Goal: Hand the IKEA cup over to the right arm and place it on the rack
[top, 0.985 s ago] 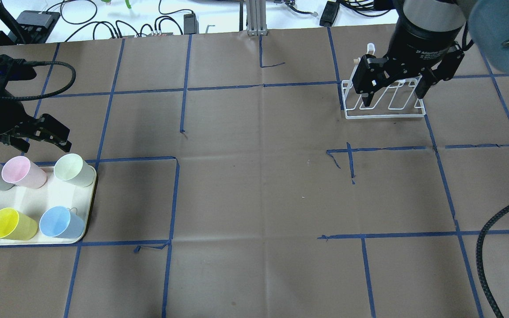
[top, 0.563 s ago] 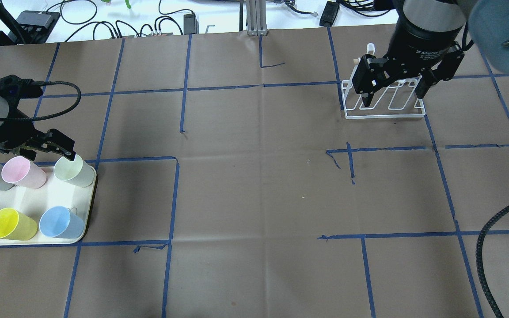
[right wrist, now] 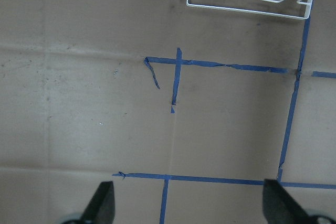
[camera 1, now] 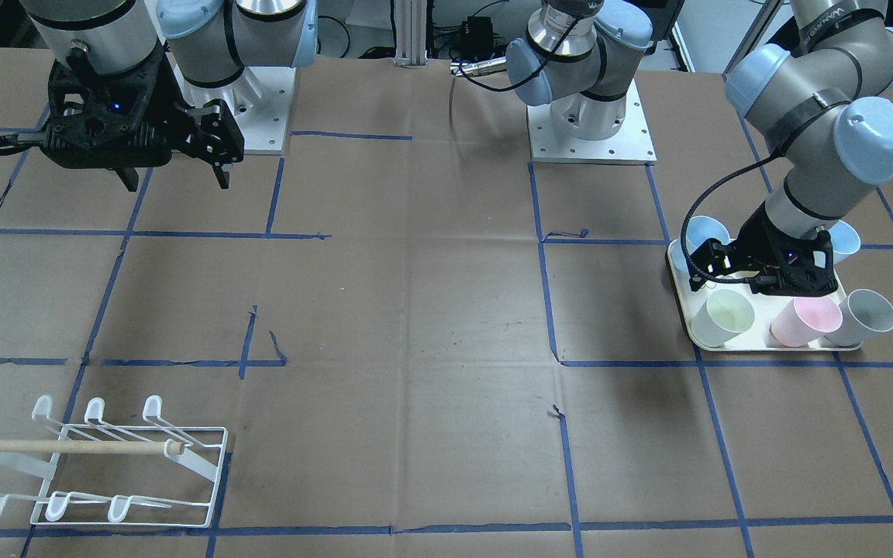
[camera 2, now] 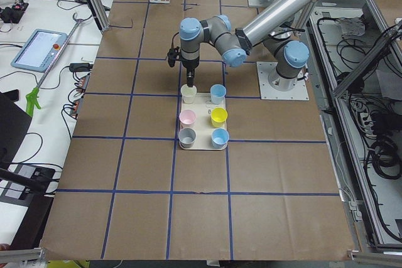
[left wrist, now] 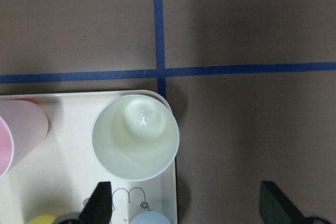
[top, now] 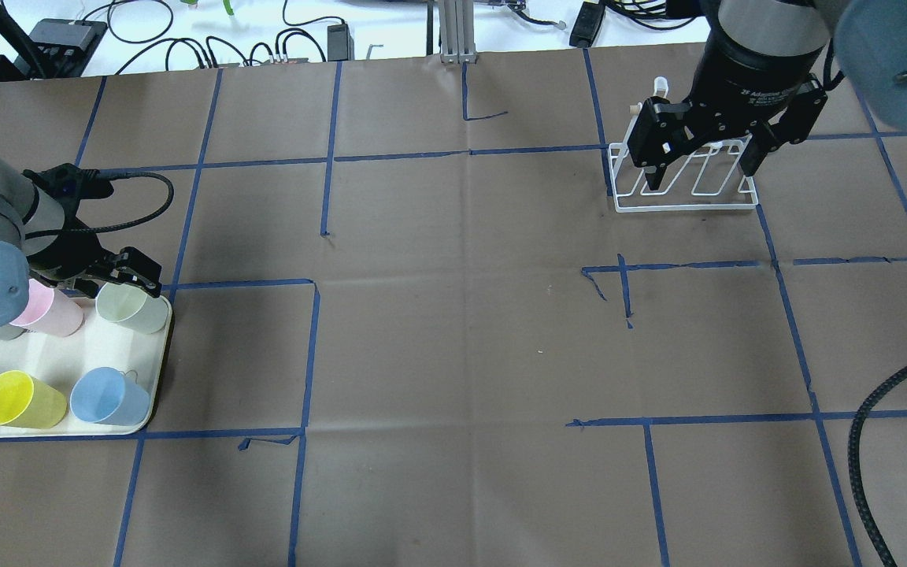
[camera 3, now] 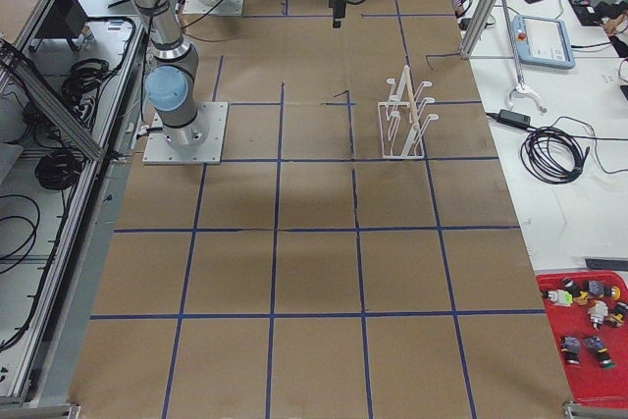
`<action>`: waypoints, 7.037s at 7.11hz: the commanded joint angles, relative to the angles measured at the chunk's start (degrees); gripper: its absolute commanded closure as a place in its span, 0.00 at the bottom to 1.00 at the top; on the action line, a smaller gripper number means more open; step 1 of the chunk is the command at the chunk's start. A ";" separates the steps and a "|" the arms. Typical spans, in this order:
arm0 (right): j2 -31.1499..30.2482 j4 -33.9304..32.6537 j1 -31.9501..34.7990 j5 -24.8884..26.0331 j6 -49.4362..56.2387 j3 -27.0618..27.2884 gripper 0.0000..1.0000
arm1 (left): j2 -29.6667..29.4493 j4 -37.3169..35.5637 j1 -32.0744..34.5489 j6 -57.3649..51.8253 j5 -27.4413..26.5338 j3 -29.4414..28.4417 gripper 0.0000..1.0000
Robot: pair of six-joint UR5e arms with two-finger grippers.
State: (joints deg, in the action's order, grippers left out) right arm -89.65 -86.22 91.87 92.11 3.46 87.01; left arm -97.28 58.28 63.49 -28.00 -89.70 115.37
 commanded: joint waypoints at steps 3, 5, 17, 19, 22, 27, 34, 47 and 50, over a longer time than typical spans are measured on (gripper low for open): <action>0.17 -0.09 0.07 0.00 -0.12 -0.09 0.00 | -4.84 -2.38 -0.30 -0.03 -0.29 0.29 0.01; 0.17 -0.09 0.07 0.00 -0.12 0.00 0.00 | -5.12 -2.38 -0.30 -0.12 -0.38 0.29 0.05; 1.74 -9.01 0.15 -6.54 -14.98 2.70 0.00 | 1.22 32.69 1.97 0.75 -1.61 -26.62 1.00; 1.58 -21.12 0.15 -16.39 -32.28 7.54 0.00 | 1.12 37.08 5.75 0.85 2.48 -32.74 1.00; 2.11 -47.19 0.15 -23.03 -52.72 14.30 0.00 | 1.47 27.54 7.95 0.49 20.83 -30.48 1.00; 1.93 -94.59 0.15 -29.09 -85.07 34.15 0.00 | 5.52 -0.28 14.10 -1.26 48.00 -14.42 1.00; 5.44 -106.43 0.24 -35.15 -87.30 36.21 0.00 | -3.41 -57.61 20.44 -1.27 66.04 8.82 1.00; 11.16 -103.36 4.81 -33.75 -86.60 30.94 0.01 | -7.84 -76.65 24.13 14.99 65.62 8.73 0.98; 12.56 -103.36 6.91 -31.38 -86.60 30.41 0.02 | -7.93 -76.65 24.13 15.08 65.54 8.73 0.98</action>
State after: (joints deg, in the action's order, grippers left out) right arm -77.96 -189.58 97.75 60.06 -83.14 117.64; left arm -105.19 -18.37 87.63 -12.99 -24.10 124.10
